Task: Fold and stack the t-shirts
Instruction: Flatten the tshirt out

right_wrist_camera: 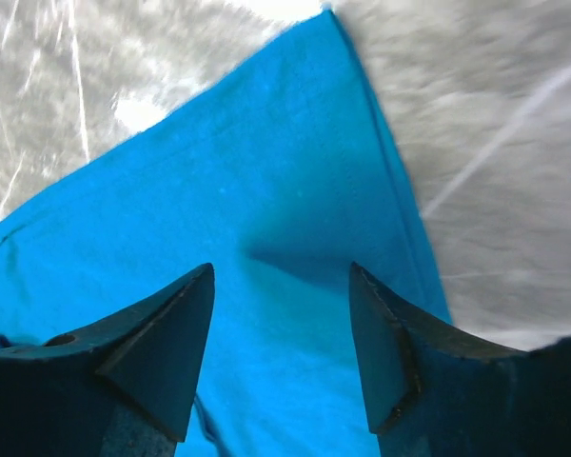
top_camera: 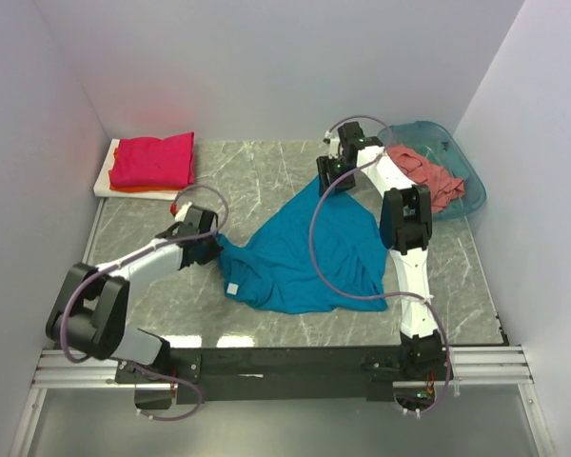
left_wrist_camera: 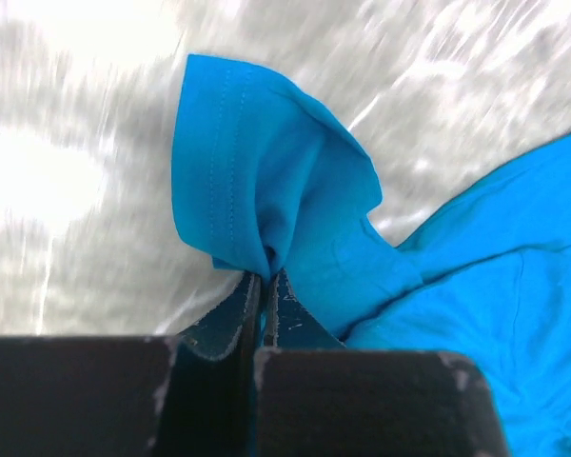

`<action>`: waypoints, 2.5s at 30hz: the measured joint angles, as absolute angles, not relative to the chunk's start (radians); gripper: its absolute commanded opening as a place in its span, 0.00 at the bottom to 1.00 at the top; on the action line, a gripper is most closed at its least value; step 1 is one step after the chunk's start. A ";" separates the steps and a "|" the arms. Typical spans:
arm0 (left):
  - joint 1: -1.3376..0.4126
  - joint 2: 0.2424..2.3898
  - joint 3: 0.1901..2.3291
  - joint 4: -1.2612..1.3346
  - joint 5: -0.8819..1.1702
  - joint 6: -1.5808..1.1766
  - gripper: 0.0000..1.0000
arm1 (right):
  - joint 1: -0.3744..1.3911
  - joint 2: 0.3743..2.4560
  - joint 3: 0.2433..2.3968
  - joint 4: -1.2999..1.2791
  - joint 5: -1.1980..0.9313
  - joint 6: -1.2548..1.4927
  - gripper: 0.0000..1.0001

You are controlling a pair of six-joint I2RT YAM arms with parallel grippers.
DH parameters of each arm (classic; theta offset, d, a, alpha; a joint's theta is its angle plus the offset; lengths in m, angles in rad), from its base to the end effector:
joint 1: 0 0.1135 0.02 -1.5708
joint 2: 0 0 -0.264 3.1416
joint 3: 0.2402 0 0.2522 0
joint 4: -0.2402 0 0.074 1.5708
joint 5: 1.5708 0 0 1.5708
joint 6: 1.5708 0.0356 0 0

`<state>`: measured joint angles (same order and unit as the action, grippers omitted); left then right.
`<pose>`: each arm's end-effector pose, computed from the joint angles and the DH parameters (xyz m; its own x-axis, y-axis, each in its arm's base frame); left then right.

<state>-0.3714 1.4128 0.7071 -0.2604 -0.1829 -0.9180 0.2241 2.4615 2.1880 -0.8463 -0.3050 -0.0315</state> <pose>0.2500 -0.0904 0.1713 -0.6726 -0.5763 -0.4642 -0.4507 0.8165 -0.3607 0.5089 0.1270 0.1740 -0.8664 -0.2283 -0.4442 -0.3670 0.8942 0.2564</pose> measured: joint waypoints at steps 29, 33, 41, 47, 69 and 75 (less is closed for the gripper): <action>-0.251 2.119 1.676 -0.376 -0.049 -0.545 0.69 | 0.097 2.384 2.072 -0.812 -0.283 -0.088 0.64; -0.246 1.988 1.617 -0.345 -0.037 -0.500 0.67 | 0.088 2.286 1.964 -0.786 -0.345 -0.099 0.64; -0.249 1.632 1.319 -0.290 0.144 -0.492 0.49 | 0.083 2.177 1.876 -0.741 -0.430 -0.107 0.63; -0.259 1.608 1.124 -0.355 0.170 -0.447 0.58 | 0.077 2.137 1.757 -0.727 -0.465 -0.141 0.63; -0.249 1.909 1.382 -0.506 0.108 -0.085 0.55 | 0.028 2.041 1.575 -0.691 -0.493 -0.178 0.62; -0.239 1.946 1.413 -0.507 0.110 -0.067 0.26 | 0.028 2.041 1.555 -0.691 -0.498 -0.178 0.62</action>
